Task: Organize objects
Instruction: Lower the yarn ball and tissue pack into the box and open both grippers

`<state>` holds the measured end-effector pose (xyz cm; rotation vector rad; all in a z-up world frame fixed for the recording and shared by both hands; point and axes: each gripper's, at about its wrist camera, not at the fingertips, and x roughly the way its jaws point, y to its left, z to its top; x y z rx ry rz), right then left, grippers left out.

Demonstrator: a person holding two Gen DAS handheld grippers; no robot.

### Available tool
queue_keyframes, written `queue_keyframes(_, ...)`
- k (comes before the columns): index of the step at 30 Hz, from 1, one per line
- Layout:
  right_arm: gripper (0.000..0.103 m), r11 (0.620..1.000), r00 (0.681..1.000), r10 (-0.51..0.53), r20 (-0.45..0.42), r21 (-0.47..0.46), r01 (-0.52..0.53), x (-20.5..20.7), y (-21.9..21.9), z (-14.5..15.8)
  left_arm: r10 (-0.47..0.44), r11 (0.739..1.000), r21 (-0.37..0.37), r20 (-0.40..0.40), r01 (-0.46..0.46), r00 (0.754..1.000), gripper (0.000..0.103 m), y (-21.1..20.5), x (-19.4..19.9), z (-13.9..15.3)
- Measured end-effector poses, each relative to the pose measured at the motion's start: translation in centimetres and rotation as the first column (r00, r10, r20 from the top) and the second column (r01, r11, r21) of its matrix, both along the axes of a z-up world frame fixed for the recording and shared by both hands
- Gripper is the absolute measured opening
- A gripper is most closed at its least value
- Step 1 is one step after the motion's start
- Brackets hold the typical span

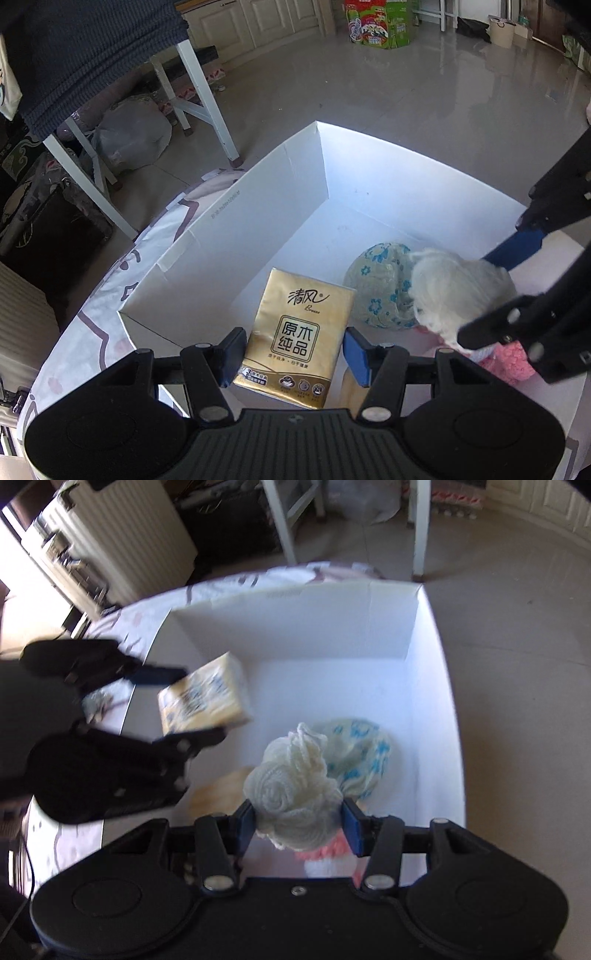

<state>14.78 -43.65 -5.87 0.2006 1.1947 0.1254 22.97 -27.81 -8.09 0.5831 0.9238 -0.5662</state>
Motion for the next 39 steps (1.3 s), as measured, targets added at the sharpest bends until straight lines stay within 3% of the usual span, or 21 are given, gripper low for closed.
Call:
queue_keyframes(6, 0.051, 0.989, 0.988, 0.144, -0.052, -0.008, -0.145, -1.6, 2.9, -1.2, -0.018, 0.998, 0.053, -0.045, 0.02, 0.999, 0.058, -0.5, 0.3, -1.9)
queue_keyframes(12, 0.055, 0.975, 0.971, 0.22, -0.09, -0.012, -0.222, -2.5, 4.2, -2.2, -0.032, 0.996, 0.08, -0.08, 0.038, 0.996, 0.058, -0.3, 0.6, -3.1)
queue_keyframes(14, 0.06, 0.972, 0.967, 0.23, -0.107, -0.018, -0.233, -2.5, 4.0, -2.4, -0.038, 0.995, 0.092, -0.08, 0.045, 0.996, 0.06, -0.3, 0.5, -3.3)
queue_keyframes(17, 0.064, 0.967, 0.962, 0.251, -0.109, -0.026, -0.255, -2.4, 4.0, -2.3, -0.031, 0.993, 0.111, -0.047, 0.036, 0.998, 0.081, -0.2, 0.5, -3.5)
queue_keyframes(31, 0.065, 0.982, 0.981, 0.181, -0.073, -0.033, -0.184, -1.9, 3.0, -1.0, 0.003, 0.998, 0.064, -0.049, 0.0, 0.999, 0.081, 0.8, 0.3, -2.3)
queue_keyframes(39, 0.067, 0.995, 0.995, 0.103, -0.02, -0.014, -0.103, -2.5, 2.0, 1.0, 0.028, 0.999, -0.013, -0.035, -0.029, 0.999, 0.081, 2.0, -0.7, 0.5)
